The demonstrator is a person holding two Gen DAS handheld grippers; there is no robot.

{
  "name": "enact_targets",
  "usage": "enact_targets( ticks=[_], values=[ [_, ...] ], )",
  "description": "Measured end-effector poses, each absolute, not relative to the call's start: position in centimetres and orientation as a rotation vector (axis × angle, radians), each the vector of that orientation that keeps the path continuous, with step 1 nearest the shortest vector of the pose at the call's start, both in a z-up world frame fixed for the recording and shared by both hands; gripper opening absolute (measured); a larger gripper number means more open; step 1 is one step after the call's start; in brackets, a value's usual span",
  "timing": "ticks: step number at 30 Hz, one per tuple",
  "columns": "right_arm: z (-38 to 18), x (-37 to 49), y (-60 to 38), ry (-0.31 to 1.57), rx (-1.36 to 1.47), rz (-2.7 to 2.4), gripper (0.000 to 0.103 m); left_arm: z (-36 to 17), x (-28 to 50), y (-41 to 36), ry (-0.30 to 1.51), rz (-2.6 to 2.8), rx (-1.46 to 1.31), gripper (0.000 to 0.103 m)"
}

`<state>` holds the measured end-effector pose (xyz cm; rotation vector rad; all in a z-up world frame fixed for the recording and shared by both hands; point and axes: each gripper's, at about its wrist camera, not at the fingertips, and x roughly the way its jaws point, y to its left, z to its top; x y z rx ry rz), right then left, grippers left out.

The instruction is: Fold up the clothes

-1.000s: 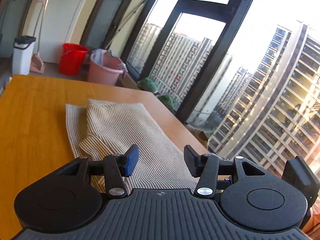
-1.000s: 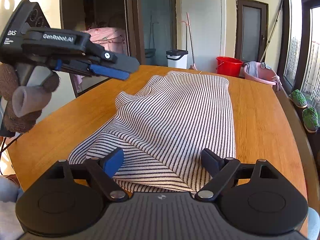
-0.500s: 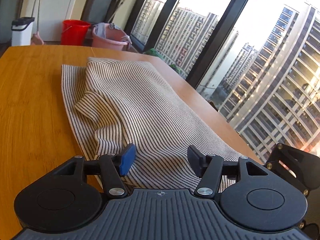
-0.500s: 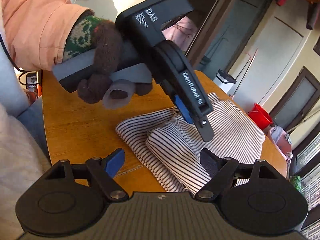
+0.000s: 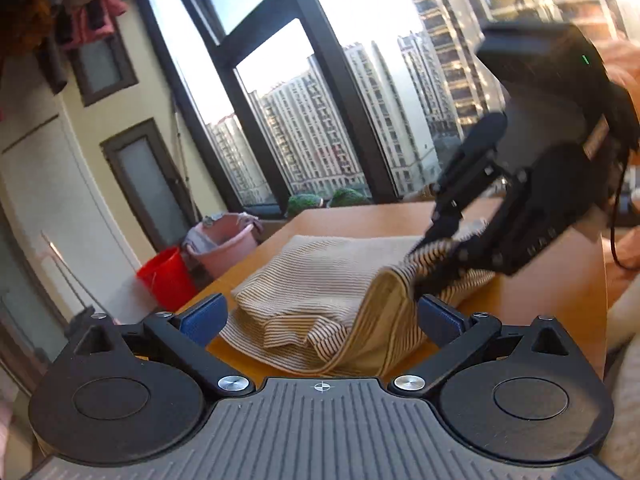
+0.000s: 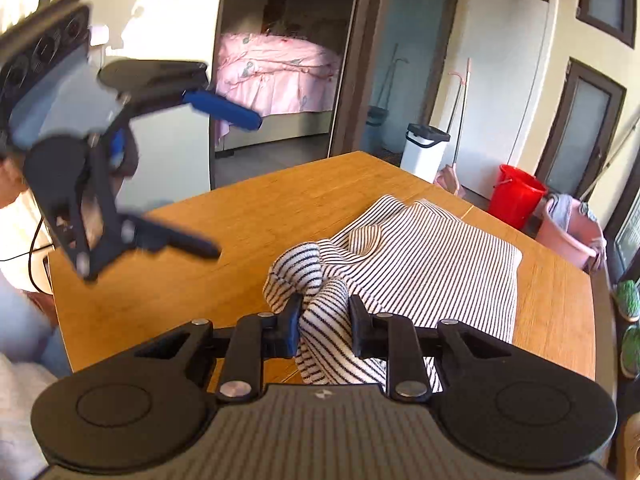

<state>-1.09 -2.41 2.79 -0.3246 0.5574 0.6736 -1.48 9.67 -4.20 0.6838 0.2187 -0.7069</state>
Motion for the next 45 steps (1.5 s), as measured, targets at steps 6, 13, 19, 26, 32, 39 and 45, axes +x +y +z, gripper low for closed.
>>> enact_targets(
  ticks=[6, 13, 19, 26, 32, 39, 45],
  values=[
    [3.2, -0.4, -3.7, 0.603, -0.25, 0.697, 0.022, -10.5, -0.6, 3.4, 0.096, -0.716, 0.985, 0.103],
    [6.0, -1.6, -8.0, 0.497, -0.264, 0.648, 0.051, -10.9, 2.6, 0.5, 0.18, -0.797, 0.82, 0.067],
    [6.3, -2.4, -13.8, 0.4, -0.455, 0.391, 0.065, -9.5, 3.4, 2.0, 0.301, -0.82, 0.604, 0.041],
    [0.7, -1.8, -14.9, 0.519, -0.484, 0.34, 0.071, -7.7, 5.0, 5.0, 0.392, -0.824, 0.401, 0.04],
    [-0.8, -1.6, -11.8, 0.465, -0.622, 0.414, 0.071, -6.8, 7.3, 8.7, 0.506, -0.833, 0.155, 0.04],
    [-2.0, 0.3, -7.4, 0.264, -0.713, 0.512, 0.06, -6.7, 9.3, 9.7, 0.546, -0.827, 0.127, 0.04],
    [-0.9, 0.4, -5.5, 0.417, -0.656, 0.669, 0.025, -6.6, 7.7, 10.1, 0.593, -0.816, 0.162, 0.041]
  ],
)
